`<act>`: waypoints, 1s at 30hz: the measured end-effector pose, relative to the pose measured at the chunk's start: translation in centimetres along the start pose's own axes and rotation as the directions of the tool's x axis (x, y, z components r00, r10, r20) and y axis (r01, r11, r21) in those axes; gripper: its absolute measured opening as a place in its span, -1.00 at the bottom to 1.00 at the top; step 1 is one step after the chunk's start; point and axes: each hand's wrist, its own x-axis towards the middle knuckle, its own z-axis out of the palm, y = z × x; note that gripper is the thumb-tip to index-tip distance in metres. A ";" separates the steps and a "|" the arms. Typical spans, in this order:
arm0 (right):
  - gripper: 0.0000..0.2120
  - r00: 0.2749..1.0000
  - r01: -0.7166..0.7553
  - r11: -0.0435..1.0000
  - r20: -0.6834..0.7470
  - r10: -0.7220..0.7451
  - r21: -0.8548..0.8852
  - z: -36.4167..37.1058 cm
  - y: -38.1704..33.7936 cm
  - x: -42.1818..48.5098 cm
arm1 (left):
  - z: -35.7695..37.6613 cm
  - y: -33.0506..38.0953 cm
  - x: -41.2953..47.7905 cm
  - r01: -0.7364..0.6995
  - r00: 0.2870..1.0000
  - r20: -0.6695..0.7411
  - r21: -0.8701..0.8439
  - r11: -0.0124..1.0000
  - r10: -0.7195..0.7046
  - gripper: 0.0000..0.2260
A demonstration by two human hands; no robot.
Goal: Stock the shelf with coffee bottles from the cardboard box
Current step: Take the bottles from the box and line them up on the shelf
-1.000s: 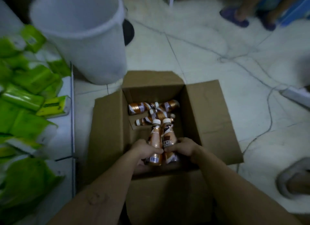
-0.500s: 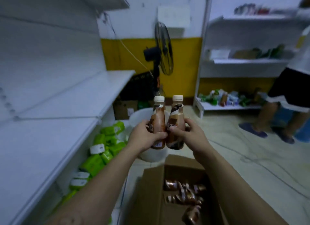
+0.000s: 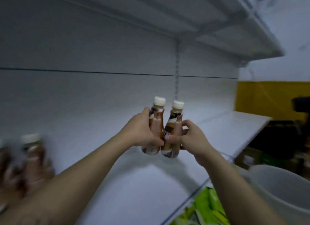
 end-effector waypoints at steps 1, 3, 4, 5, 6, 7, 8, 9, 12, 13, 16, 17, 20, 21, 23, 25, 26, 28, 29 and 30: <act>-0.51 0.998 -0.021 1.000 0.060 0.021 0.002 2.5 0.4 0.5 | -0.6 -2.0 -1.0 0.056 0.998 -0.025 0.027 0.998 -0.056 -0.23; -0.59 0.992 -0.030 0.999 0.120 0.032 -0.017 7.2 1.7 1.4 | -1.4 -5.6 -2.8 0.157 0.986 -0.073 0.066 0.985 -0.152 -0.22; -0.66 0.991 -0.022 0.999 0.130 0.027 -0.041 9.1 2.5 1.8 | -1.6 -7.1 -3.5 0.199 0.978 -0.080 0.072 0.977 -0.193 -0.23; -0.72 0.989 -0.013 0.998 0.144 0.023 -0.066 10.7 3.1 2.1 | -1.8 -8.6 -4.0 0.239 0.969 -0.075 0.077 0.968 -0.233 -0.23; -0.75 0.986 -0.004 0.996 0.165 0.019 -0.090 12.0 3.5 2.3 | -2.0 -9.8 -4.3 0.275 0.961 -0.058 0.078 0.958 -0.271 -0.23; -0.74 0.982 0.001 0.994 0.188 0.020 -0.111 12.8 3.7 2.6 | -2.4 -10.8 -4.5 0.304 0.953 -0.035 0.073 0.950 -0.302 -0.24; -0.70 0.976 0.006 0.991 0.214 0.023 -0.132 13.4 3.5 2.8 | -3.0 -11.6 -4.4 0.325 0.946 -0.015 0.062 0.944 -0.325 -0.26; -0.66 0.969 0.013 0.989 0.246 0.024 -0.147 13.8 3.3 3.1 | -3.9 -12.1 -4.2 0.334 0.943 -0.013 0.043 0.942 -0.334 -0.31; -0.58 0.943 0.033 0.987 0.333 0.020 -0.154 14.4 2.3 3.3 | -7.4 -11.8 -3.0 0.284 0.955 -0.084 -0.023 0.958 -0.285 -0.38; -0.56 0.937 0.045 0.986 0.350 0.014 -0.160 14.5 2.1 3.2 | -8.6 -11.4 -2.8 0.248 0.964 -0.092 -0.022 0.969 -0.249 -0.40; -0.50 0.917 0.062 0.988 0.399 0.000 -0.143 15.2 1.9 3.2 | -10.2 -10.8 -2.7 0.189 0.981 -0.057 0.121 0.975 -0.183 -0.63; -0.47 0.911 0.061 0.990 0.413 -0.003 -0.128 15.5 1.9 3.2 | -10.5 -10.7 -2.9 0.186 0.982 -0.062 0.172 0.967 -0.178 -0.69; -0.42 0.886 0.060 0.993 0.463 -0.008 -0.099 16.5 1.6 3.2 | -11.5 -10.2 -3.7 0.180 0.983 -0.092 0.354 0.918 -0.157 -0.74; -0.41 0.870 0.064 0.994 0.493 -0.013 -0.088 17.0 1.2 3.1 | -12.1 -10.0 -4.0 0.183 0.983 -0.090 0.414 0.892 -0.160 -0.74; -0.41 0.834 0.095 0.991 0.552 -0.026 -0.098 18.4 0.3 2.9 | -13.3 -10.0 -4.6 0.202 0.978 -0.066 0.505 0.839 -0.196 -0.75; -0.40 0.824 0.182 0.970 0.563 -0.060 -0.162 20.4 -0.7 2.8 | -14.5 -10.7 -5.2 0.240 0.967 -0.067 0.554 0.797 -0.245 -0.74; -0.38 0.830 0.223 0.955 0.553 -0.079 -0.197 21.4 -1.1 2.7 | -15.0 -11.0 -5.5 0.256 0.963 -0.078 0.570 0.780 -0.259 -0.72; -0.35 0.847 0.264 0.931 0.523 -0.098 -0.253 22.5 -1.4 2.3 | -15.6 -11.5 -5.9 0.282 0.956 -0.106 0.597 0.752 -0.275 -0.69; -0.36 0.857 0.275 0.923 0.503 -0.109 -0.269 22.7 -1.3 2.2 | -15.7 -11.6 -5.9 0.290 0.954 -0.119 0.612 0.736 -0.276 -0.68; -0.37 0.867 0.282 0.919 0.484 -0.121 -0.276 22.7 -1.0 1.9 | -15.6 -11.6 -5.8 0.295 0.952 -0.134 0.628 0.720 -0.274 -0.66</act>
